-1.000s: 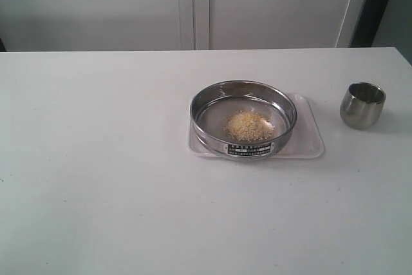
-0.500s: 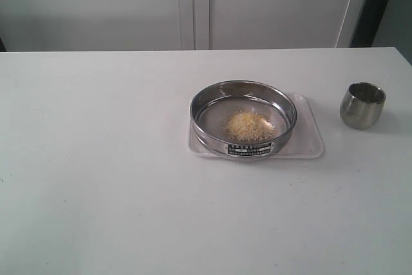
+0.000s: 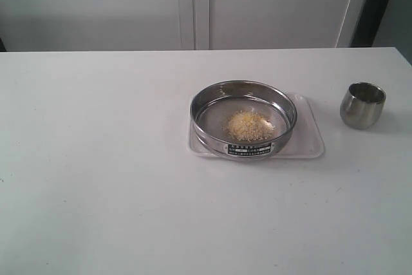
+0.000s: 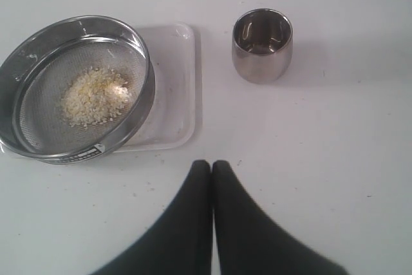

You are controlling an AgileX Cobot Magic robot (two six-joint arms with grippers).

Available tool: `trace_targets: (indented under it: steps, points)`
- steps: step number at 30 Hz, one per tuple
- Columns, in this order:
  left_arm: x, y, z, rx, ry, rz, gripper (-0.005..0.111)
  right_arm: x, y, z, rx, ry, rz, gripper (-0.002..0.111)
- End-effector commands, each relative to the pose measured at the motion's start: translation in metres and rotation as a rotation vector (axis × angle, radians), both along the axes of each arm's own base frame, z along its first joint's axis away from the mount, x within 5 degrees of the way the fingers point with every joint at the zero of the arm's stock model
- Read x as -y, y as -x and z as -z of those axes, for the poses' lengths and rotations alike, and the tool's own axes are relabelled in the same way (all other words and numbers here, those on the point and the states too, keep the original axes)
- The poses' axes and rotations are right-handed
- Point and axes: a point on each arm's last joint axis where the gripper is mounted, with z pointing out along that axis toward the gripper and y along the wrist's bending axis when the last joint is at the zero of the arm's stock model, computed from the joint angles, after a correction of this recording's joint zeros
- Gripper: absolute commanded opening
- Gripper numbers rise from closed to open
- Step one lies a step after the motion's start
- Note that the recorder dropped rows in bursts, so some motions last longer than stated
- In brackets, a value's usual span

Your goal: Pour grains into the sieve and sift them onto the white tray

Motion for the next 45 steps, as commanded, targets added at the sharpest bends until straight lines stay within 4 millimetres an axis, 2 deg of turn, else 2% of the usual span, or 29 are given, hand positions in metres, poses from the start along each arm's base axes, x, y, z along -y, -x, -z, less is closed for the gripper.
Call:
trace_targets:
  steps: [1,11,21,45]
  points:
    - [0.0,-0.001,0.001,0.017,-0.01,0.002,0.0,0.001,0.0,-0.001,0.011,0.007,0.004,0.0]
    - [-0.001,-0.001,0.0,0.024,-0.021,0.001,0.0,0.001,0.0,-0.001,0.011,0.007,0.004,0.0]
    - [-0.003,-0.008,-0.02,0.265,-0.026,-0.02,0.0,0.001,0.0,-0.001,0.011,0.005,0.004,0.0]
    - [-0.003,-0.009,-0.029,0.362,-0.012,-0.03,0.0,0.001,0.0,-0.001,0.011,0.005,0.004,0.0]
